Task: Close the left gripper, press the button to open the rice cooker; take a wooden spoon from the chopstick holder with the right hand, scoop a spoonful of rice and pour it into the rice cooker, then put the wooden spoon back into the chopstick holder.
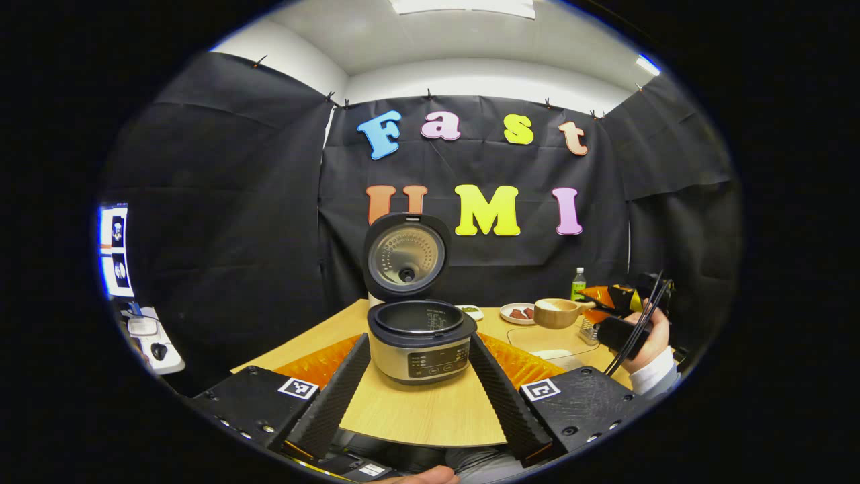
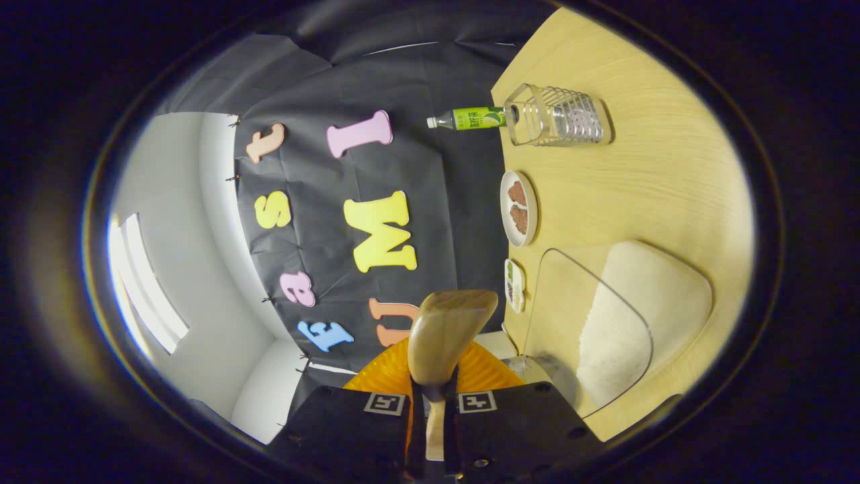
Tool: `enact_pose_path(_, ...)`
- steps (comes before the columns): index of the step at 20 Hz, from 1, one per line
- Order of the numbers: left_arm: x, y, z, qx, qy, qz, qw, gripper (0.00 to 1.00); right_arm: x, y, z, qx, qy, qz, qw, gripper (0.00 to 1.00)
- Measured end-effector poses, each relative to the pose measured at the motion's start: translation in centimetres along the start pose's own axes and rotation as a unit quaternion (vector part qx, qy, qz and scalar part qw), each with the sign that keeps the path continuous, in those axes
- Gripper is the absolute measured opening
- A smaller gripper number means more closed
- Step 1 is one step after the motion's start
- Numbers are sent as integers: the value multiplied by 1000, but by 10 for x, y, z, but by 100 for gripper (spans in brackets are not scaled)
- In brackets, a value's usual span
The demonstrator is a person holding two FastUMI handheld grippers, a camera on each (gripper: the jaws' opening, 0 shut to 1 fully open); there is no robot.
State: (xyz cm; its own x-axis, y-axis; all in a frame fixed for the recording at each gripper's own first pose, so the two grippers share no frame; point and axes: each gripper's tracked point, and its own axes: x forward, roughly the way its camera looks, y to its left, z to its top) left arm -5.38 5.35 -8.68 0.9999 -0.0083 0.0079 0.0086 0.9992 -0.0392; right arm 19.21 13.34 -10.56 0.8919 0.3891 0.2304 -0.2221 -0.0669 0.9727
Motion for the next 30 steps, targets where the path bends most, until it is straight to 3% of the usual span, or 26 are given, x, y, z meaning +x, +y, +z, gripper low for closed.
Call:
enact_pose_path(10, -9, 28, 3, -1, -2, 5, 1000, 94, 59, 55, -72, -57, 33, 13, 998, 16)
enact_pose_path(13, -12, 35, 3, -1, 0, 4, 1000, 94, 84, 73, -95, -108, 36, 10, 993, 16)
enact_pose_path(16, -17, 41, -1, -8, 6, 2, 1000, 94, 107, 83, -118, -186, 42, 7, 982, 17)
enact_pose_path(21, -20, 57, -4, -16, 10, 8, 1000, 94, 141, 87, -145, -308, 33, -15, 951, 17)
enact_pose_path(23, -19, 58, -8, -17, 14, 7, 1000, 94, 149, 88, -162, -369, 46, -10, 928, 17)
enact_pose_path(27, -19, 61, -8, -13, 12, 8, 1000, 94, 158, 93, -184, -488, 49, -6, 871, 17)
enact_pose_path(30, -18, 61, -10, -14, 13, 3, 1000, 95, 160, 99, -194, -524, 42, 2, 850, 17)
